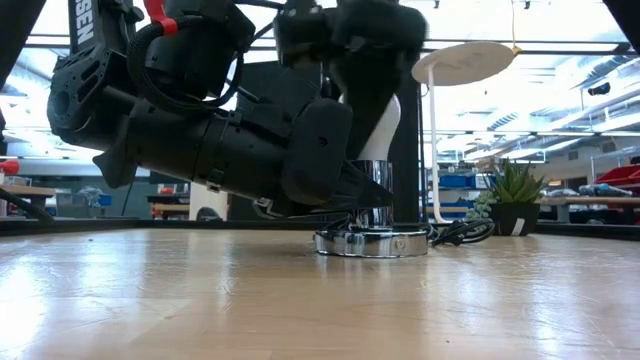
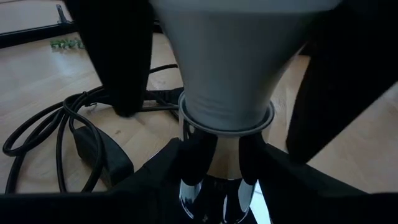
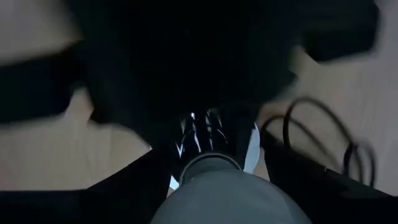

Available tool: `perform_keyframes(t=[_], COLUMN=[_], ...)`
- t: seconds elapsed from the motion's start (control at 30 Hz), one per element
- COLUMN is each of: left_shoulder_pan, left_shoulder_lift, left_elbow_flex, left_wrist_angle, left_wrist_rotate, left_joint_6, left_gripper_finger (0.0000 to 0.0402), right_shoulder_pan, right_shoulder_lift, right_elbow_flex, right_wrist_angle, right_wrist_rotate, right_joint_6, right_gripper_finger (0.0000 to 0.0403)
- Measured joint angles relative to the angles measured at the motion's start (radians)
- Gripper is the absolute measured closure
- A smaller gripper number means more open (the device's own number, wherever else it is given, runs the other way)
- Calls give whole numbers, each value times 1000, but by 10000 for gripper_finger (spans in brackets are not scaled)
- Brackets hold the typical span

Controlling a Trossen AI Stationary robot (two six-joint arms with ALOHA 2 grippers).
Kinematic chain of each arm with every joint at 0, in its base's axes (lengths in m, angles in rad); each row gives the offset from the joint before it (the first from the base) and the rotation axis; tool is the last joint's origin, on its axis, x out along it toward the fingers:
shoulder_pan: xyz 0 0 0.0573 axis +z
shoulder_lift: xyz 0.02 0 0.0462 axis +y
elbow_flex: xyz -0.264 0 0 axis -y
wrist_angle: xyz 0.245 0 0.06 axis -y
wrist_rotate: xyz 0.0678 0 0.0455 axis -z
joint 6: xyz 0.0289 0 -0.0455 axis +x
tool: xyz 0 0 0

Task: Screw lightbulb
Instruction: Insert the lightbulb into the silver lamp

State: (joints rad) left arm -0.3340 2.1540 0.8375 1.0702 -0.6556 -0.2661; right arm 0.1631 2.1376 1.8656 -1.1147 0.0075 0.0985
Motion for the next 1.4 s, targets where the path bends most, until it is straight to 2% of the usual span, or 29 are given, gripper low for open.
perform_keyframes(t=[0.1, 0.17, 0.37, 0.5, 0.63, 0.83, 1.0, 1.1, 1.27, 1.4], left_shoulder_pan=[0, 0, 0, 0, 0, 0, 0, 0, 0, 0], left_shoulder_lift=[0, 0, 0, 0, 0, 0, 0, 0, 0, 0], left_elbow_flex=[0, 0, 0, 0, 0, 0, 0, 0, 0, 0], left_wrist_angle=[0, 0, 0, 3, 3, 3, 1, 0, 0, 0], left_wrist_rotate=[0, 0, 0, -1, -2, -2, -1, -2, -1, 2], left_joint_6=[0, 0, 2, -4, -4, -4, -2, 0, 0, 1], left_gripper_finger=[218, 218, 218, 218, 218, 218, 218, 218, 218, 218], right_shoulder_pan=[-4, -9, -11, -12, -11, -8, -5, -5, -5, -4], right_shoulder_lift=[0, 0, 5, 7, 7, 6, 6, 4, 4, 2], right_elbow_flex=[0, 0, 18, 56, 97, 109, 109, 99, 49, 20], right_wrist_angle=[0, 1, -28, -62, -78, -96, -137, -155, -157, -141], right_wrist_rotate=[19, 13, -8, -8, -8, -7, -4, -3, -1, 21], right_joint_6=[255, 340, 233, 111, -91, -570, -891, -1029, -1123, -1132], right_gripper_finger=[145, 139, 104, 70, 39, 20, 24, 31, 54, 92])
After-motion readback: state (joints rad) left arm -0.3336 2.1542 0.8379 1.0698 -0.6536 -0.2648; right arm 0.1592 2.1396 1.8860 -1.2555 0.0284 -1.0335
